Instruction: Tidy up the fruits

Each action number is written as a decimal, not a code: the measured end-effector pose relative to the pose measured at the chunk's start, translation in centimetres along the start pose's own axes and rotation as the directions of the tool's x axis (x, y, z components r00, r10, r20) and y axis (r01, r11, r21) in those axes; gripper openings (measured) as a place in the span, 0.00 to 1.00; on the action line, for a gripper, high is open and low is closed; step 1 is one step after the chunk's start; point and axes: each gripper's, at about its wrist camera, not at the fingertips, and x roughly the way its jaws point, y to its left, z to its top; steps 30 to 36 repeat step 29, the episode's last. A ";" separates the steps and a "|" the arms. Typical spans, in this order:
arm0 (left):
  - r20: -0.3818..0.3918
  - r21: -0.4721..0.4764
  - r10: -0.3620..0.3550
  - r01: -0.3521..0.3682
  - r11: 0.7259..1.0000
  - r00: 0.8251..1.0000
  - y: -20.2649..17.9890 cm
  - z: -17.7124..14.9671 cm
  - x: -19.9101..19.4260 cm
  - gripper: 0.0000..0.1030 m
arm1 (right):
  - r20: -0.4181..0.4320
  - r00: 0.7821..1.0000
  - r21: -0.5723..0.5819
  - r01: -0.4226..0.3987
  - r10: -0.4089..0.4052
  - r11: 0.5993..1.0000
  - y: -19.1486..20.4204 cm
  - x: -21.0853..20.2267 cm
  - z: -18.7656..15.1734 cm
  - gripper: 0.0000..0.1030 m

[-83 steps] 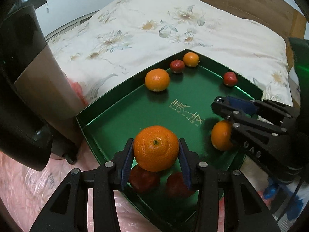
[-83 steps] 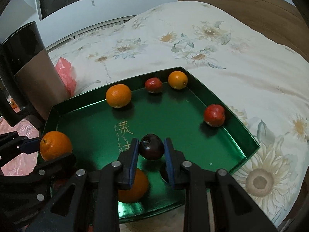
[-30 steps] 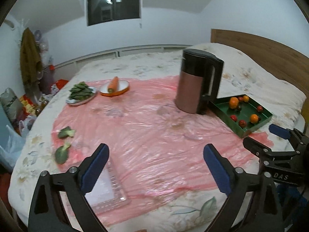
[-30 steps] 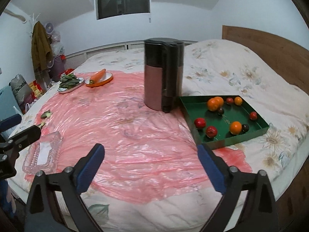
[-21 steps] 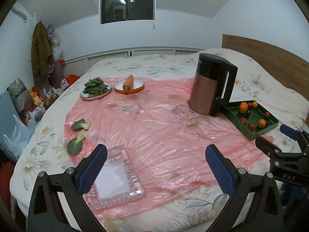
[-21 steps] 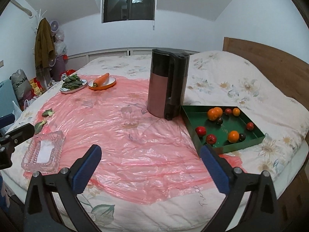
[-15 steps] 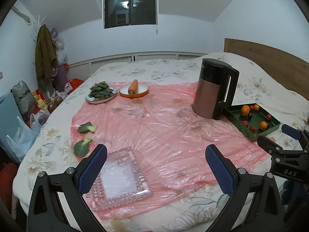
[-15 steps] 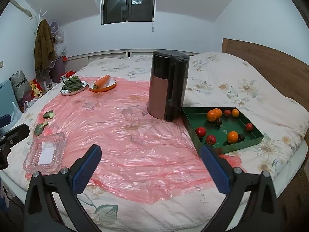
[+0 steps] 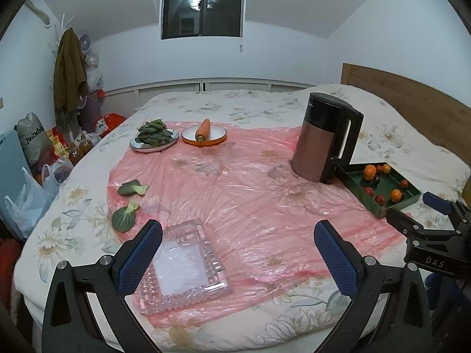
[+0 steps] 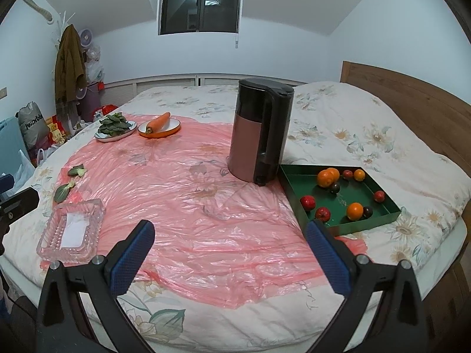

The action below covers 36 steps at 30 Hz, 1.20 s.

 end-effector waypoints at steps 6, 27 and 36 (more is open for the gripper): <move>-0.017 -0.008 -0.003 0.003 1.000 1.000 0.2 -0.2 0.3 0.98 | -0.001 1.000 0.012 0.002 -0.002 1.000 -0.1 -0.1 0.1 1.00; -0.014 0.003 0.049 -0.049 0.999 0.999 0.3 -0.6 0.9 0.98 | -0.034 0.999 0.042 0.010 -0.009 0.999 -1.6 1.1 -0.9 1.00; -0.010 0.007 0.055 -0.055 0.998 0.998 0.2 -0.6 0.9 0.98 | -0.039 0.999 0.044 0.010 -0.008 0.999 -1.7 1.2 -1.0 1.00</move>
